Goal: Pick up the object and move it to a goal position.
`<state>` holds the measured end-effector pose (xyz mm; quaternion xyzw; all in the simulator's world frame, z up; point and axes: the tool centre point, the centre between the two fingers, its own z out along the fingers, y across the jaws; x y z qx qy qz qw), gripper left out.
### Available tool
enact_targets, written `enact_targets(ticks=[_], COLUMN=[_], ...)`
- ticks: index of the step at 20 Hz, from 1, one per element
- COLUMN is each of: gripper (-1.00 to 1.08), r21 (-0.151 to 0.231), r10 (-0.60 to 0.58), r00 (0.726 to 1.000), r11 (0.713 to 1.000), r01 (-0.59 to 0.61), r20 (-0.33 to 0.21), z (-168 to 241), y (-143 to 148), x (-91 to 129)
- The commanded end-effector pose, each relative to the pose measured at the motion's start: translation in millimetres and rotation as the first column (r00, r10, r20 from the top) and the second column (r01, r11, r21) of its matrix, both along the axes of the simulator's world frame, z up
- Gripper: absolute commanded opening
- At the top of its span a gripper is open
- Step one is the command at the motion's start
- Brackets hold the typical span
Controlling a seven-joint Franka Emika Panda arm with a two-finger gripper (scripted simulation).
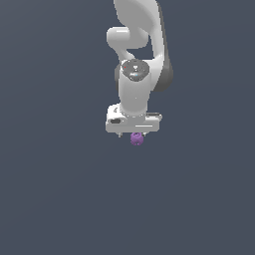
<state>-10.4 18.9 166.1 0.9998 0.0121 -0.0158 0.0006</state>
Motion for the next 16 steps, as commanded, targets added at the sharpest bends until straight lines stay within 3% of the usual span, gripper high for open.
enact_targets(ticks=[1, 10, 16], gripper=[1.00, 1.00, 1.00], r21=[0.000, 0.000, 0.000], r10=[0.000, -0.018, -0.017], r00=[1.000, 1.000, 1.000], r11=[1.000, 1.000, 1.000], r01=[0.000, 0.018, 0.017], r20=[0.000, 0.020, 0.020], z=[0, 1, -1], y=[0, -27, -25], x=[0, 8, 6])
